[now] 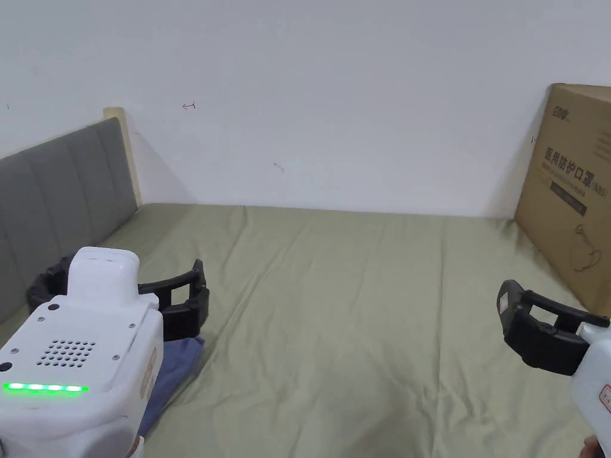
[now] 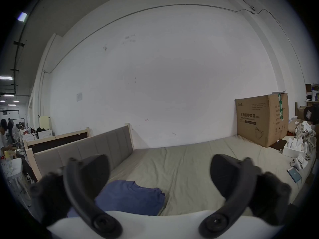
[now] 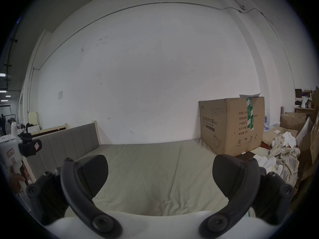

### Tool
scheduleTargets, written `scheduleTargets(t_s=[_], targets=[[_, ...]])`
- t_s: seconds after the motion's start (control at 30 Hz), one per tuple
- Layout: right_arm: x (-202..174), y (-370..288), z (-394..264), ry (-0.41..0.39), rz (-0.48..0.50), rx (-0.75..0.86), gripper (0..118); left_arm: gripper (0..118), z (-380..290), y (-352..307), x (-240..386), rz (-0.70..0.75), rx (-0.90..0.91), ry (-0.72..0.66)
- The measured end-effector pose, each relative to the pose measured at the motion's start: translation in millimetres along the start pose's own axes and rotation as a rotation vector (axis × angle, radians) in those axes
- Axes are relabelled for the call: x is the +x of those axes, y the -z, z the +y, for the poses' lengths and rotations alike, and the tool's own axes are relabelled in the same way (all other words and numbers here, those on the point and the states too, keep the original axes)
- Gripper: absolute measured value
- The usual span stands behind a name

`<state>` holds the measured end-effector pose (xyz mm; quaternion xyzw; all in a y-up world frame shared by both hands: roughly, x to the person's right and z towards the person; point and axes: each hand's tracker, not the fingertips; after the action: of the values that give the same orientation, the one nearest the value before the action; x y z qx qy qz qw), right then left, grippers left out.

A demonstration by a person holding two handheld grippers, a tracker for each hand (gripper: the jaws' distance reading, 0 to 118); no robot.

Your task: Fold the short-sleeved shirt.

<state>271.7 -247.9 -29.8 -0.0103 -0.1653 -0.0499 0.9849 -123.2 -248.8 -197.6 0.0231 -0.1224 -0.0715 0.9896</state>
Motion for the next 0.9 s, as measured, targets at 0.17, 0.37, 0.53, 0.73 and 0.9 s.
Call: scheduleTargets(t_s=[0.17, 0.37, 0.53, 0.73, 0.9], targets=[[-9, 2, 3, -0.139, -0.005, -0.026, 0, 0, 3, 9, -18, -0.087, -0.126, -0.003], [-6, -1, 4, -0.065, 0.023, -0.009, 0, 0, -11, -1, -43, -0.017, -0.083, 0.066], [-20, 3, 9, -0.097, 0.066, -0.015, 0, 0, -13, 3, -79, 0.023, -0.137, 0.011], [-76, 29, 5, -0.072, 0.233, -0.058, 0, 0, -13, -13, -110, 0.106, -0.129, 0.028], [-148, 54, -7, -0.079, 0.381, -0.057, 0, 0, -11, -54, -156, 0.244, -0.142, 0.017]])
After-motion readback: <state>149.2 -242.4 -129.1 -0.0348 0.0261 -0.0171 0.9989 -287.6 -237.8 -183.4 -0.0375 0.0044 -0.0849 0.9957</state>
